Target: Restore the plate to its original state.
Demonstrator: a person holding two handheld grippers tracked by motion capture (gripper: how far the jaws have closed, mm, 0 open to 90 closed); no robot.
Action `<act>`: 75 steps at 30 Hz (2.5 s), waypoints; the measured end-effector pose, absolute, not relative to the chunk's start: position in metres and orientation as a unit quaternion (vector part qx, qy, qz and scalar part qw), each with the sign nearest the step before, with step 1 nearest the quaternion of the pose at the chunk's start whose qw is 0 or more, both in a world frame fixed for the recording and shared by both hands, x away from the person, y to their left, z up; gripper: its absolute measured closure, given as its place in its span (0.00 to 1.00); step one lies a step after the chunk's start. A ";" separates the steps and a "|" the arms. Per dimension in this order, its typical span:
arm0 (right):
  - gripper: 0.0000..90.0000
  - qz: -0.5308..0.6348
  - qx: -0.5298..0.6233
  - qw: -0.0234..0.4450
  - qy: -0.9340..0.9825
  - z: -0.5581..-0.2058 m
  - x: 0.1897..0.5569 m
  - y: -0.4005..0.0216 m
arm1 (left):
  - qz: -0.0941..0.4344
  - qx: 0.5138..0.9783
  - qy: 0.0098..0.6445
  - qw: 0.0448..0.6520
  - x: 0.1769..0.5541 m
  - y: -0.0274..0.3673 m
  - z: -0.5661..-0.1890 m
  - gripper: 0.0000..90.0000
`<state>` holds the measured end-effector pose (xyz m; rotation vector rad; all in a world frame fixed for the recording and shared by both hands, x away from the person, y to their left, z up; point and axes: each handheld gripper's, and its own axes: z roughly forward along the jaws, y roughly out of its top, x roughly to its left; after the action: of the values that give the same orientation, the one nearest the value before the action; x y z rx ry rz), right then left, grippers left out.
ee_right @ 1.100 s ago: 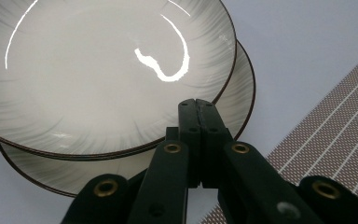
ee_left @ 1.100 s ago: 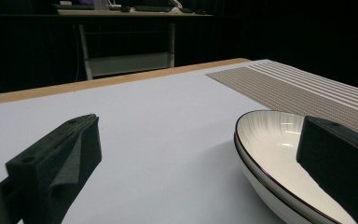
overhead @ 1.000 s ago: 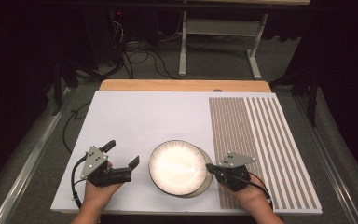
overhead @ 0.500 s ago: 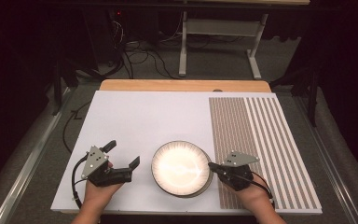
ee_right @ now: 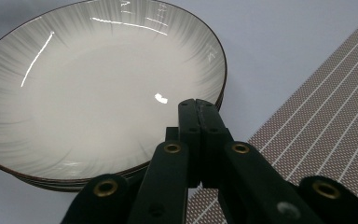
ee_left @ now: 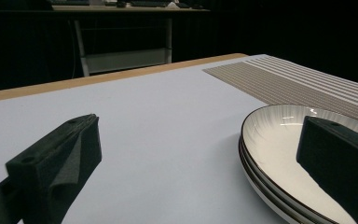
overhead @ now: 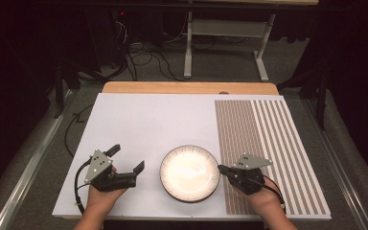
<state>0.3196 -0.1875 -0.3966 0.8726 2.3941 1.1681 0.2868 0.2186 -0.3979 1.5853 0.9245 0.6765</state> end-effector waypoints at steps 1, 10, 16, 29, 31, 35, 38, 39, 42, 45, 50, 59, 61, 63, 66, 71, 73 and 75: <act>1.00 0.410 0.307 0.170 0.842 -0.396 0.319 -0.188 | 0.287 0.673 0.392 0.558 0.287 0.219 -0.398 0.01; 1.00 0.425 0.323 0.179 0.826 -0.389 0.321 -0.201 | 0.286 0.674 0.392 0.556 0.287 0.218 -0.398 0.01; 0.96 0.437 0.335 0.187 0.813 -0.382 0.321 -0.217 | 0.286 0.677 0.391 0.554 0.287 0.218 -0.399 0.01; 0.54 0.472 0.362 0.225 0.772 -0.372 0.317 -0.247 | 0.283 0.680 0.391 0.552 0.288 0.217 -0.399 0.01; 0.45 0.481 0.362 0.233 0.764 -0.371 0.317 -0.252 | 0.283 0.682 0.390 0.551 0.288 0.217 -0.399 0.01; 0.30 0.500 0.364 0.231 0.751 -0.370 0.316 -0.260 | 0.284 0.684 0.389 0.548 0.287 0.216 -0.399 0.01; 0.18 0.506 0.365 0.242 0.743 -0.369 0.313 -0.263 | 0.283 0.686 0.389 0.546 0.287 0.215 -0.399 0.00; 0.15 0.506 0.366 0.246 0.741 -0.368 0.312 -0.263 | 0.283 0.687 0.388 0.546 0.287 0.214 -0.398 0.00; 0.01 0.509 0.370 0.259 0.732 -0.368 0.310 -0.264 | 0.280 0.689 0.388 0.544 0.287 0.213 -0.397 0.00; 0.01 0.512 0.368 0.262 0.731 -0.369 0.309 -0.265 | 0.280 0.691 0.387 0.542 0.287 0.212 -0.396 0.00; 0.01 0.508 0.367 0.263 0.733 -0.369 0.309 -0.264 | 0.280 0.692 0.389 0.539 0.287 0.213 -0.394 0.00; 0.03 0.508 0.361 0.261 0.737 -0.367 0.309 -0.259 | 0.298 0.684 0.391 0.539 0.285 0.221 -0.391 0.03; 0.08 0.506 0.356 0.262 0.741 -0.366 0.309 -0.255 | 0.296 0.684 0.390 0.540 0.285 0.223 -0.392 0.05; 0.12 0.504 0.349 0.259 0.746 -0.364 0.309 -0.252 | 0.294 0.683 0.389 0.543 0.285 0.223 -0.393 0.05; 0.19 0.500 0.343 0.252 0.754 -0.363 0.309 -0.244 | 0.291 0.686 0.389 0.542 0.284 0.223 -0.394 0.05; 0.33 0.489 0.338 0.237 0.768 -0.366 0.314 -0.229 | 0.284 0.684 0.391 0.546 0.284 0.226 -0.392 0.00; 0.38 0.487 0.336 0.234 0.772 -0.367 0.315 -0.225 | 0.282 0.686 0.389 0.546 0.285 0.225 -0.390 0.00; 0.53 0.482 0.337 0.226 0.777 -0.367 0.315 -0.223 | 0.278 0.689 0.387 0.546 0.285 0.224 -0.390 0.00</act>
<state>0.3148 -0.2226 -0.3671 0.9283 2.1411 1.3281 0.2853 0.2238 -0.3904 1.6344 0.9172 0.6598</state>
